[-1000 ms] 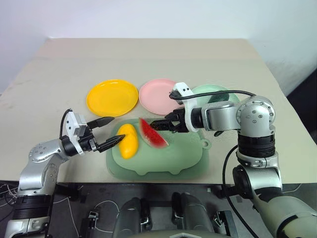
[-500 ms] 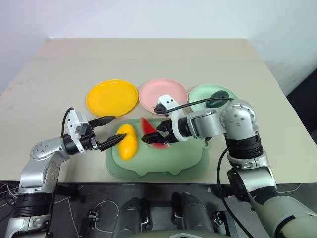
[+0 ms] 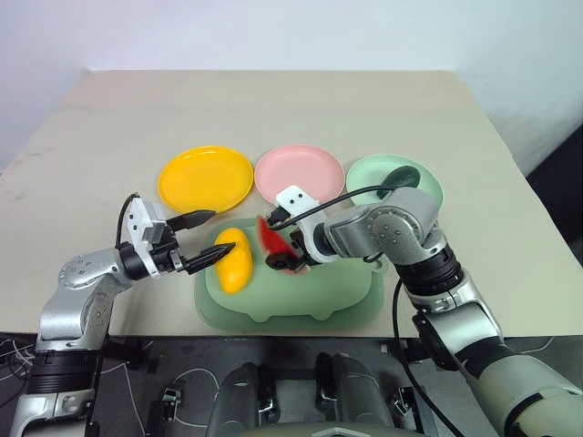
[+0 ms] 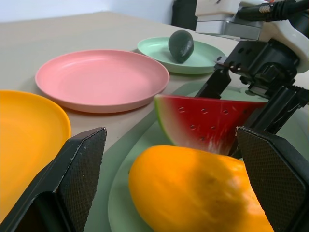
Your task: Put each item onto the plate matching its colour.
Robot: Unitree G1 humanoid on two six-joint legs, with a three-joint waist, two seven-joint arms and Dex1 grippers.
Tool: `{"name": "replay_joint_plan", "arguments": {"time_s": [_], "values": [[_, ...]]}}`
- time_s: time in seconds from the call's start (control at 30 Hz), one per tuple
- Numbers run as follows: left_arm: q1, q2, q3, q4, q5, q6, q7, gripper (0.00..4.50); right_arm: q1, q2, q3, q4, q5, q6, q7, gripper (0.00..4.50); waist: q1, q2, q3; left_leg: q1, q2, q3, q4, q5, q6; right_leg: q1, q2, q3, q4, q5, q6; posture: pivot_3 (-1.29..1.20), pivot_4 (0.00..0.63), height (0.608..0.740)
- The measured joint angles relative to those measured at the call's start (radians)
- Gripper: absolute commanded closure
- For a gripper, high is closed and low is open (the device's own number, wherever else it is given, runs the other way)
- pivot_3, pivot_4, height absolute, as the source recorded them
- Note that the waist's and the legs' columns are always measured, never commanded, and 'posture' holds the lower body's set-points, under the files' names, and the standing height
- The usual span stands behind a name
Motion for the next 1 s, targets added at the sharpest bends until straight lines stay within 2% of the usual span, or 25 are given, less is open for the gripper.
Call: {"name": "replay_joint_plan", "arguments": {"time_s": [0.07,0.17,0.33,0.77,0.87,1.0], "values": [[0.0,0.0,-0.001,0.0,0.0,0.0,0.001,0.0,-0.007,-0.002,0.025,0.0,-0.032,-0.013,0.032,0.02,0.0,0.0,0.0,0.0,0.0,0.0,0.0,0.0,0.0,0.0,0.0,0.0,0.0,0.0,0.0,0.0,0.15,0.696],[0.0,0.0,-0.001,0.0,0.0,0.0,0.003,0.0,-0.016,-0.01,0.061,0.0,-0.078,-0.034,0.075,0.59,0.0,0.0,0.0,0.0,0.0,0.0,0.0,0.0,0.0,0.0,0.0,0.0,0.0,0.0,0.0,0.0,0.15,0.696],[-0.001,0.004,-0.001,-0.001,0.0,0.002,0.012,0.0,-0.027,-0.029,0.115,-0.008,-0.146,-0.072,0.149,2.16,0.0,0.0,0.0,0.0,0.0,0.0,-0.001,0.0,0.0,0.0,0.0,0.0,0.0,0.0,0.0,0.0,0.15,0.696],[-0.008,0.007,-0.003,0.0,0.001,0.002,0.016,0.0,-0.022,-0.074,0.126,-0.056,-0.234,-0.084,0.267,2.25,0.003,0.0,0.0,-0.001,0.0,0.0,-0.002,0.0,0.0,-0.002,-0.001,0.0,-0.001,0.0,0.0,0.0,0.15,0.696],[-0.008,0.007,-0.003,0.0,0.001,0.0,0.014,0.0,-0.013,-0.107,0.063,-0.077,-0.232,-0.083,0.288,2.25,0.002,0.0,0.0,-0.003,0.0,0.0,-0.002,0.0,0.0,-0.004,-0.001,0.0,-0.001,0.0,0.0,0.0,0.15,0.696],[0.003,0.012,0.0,0.0,0.001,-0.005,0.008,0.0,-0.049,-0.153,-0.093,-0.059,-0.232,-0.108,0.329,2.25,0.001,0.0,0.0,-0.004,0.0,0.0,-0.002,0.0,0.0,-0.005,-0.001,0.0,-0.001,0.0,0.0,0.0,0.15,0.696]]}}
